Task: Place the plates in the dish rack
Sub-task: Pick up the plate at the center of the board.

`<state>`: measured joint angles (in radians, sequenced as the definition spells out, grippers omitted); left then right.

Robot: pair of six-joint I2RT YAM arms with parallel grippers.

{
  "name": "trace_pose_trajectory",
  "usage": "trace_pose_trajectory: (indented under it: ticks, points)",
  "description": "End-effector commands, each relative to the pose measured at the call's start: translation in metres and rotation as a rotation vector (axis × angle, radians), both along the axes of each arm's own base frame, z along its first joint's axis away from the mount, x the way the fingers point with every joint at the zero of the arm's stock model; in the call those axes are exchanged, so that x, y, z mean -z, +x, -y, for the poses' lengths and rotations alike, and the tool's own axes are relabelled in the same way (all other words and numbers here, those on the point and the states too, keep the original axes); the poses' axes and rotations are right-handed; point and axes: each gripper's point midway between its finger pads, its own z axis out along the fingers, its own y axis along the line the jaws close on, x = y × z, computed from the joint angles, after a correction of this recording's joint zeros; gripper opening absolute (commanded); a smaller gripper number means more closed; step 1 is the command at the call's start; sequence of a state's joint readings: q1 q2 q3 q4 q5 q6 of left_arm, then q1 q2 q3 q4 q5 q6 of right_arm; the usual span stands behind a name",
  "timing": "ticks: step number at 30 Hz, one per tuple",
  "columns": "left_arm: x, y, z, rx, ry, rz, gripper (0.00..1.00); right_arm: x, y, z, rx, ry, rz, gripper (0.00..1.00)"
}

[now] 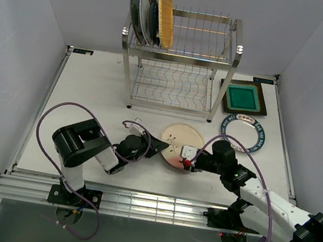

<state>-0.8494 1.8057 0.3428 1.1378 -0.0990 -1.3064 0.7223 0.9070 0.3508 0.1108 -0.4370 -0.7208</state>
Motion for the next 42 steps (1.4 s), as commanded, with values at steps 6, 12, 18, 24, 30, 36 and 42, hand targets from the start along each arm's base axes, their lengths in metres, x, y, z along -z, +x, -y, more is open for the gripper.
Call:
trace_pose_trajectory:
  ticks: [6,12,18,24,30,36,42]
  points:
    - [-0.04,0.014,-0.017,-0.124,0.129,0.209,0.0,-0.021,0.035,0.005,0.163,0.092,0.006,0.43]
    - [-0.058,0.013,-0.026,-0.153,0.242,0.329,0.0,-0.033,0.059,0.017,0.291,0.15,0.019,0.42]
    - [-0.078,0.007,-0.031,-0.149,0.307,0.417,0.0,-0.045,0.088,0.037,0.462,0.203,0.054,0.41]
    - [-0.099,-0.004,-0.037,-0.237,0.429,0.494,0.0,-0.048,0.107,0.054,0.59,0.222,0.07,0.41]
    - [-0.123,-0.019,-0.035,-0.29,0.565,0.6,0.0,-0.036,0.124,0.06,0.669,0.193,0.026,0.41]
    - [-0.148,-0.035,-0.04,-0.361,0.648,0.65,0.0,-0.028,0.133,0.064,0.704,0.169,-0.006,0.4]
    - [-0.192,-0.049,-0.043,-0.383,0.66,0.704,0.0,-0.026,0.138,0.068,0.728,0.164,-0.016,0.39]
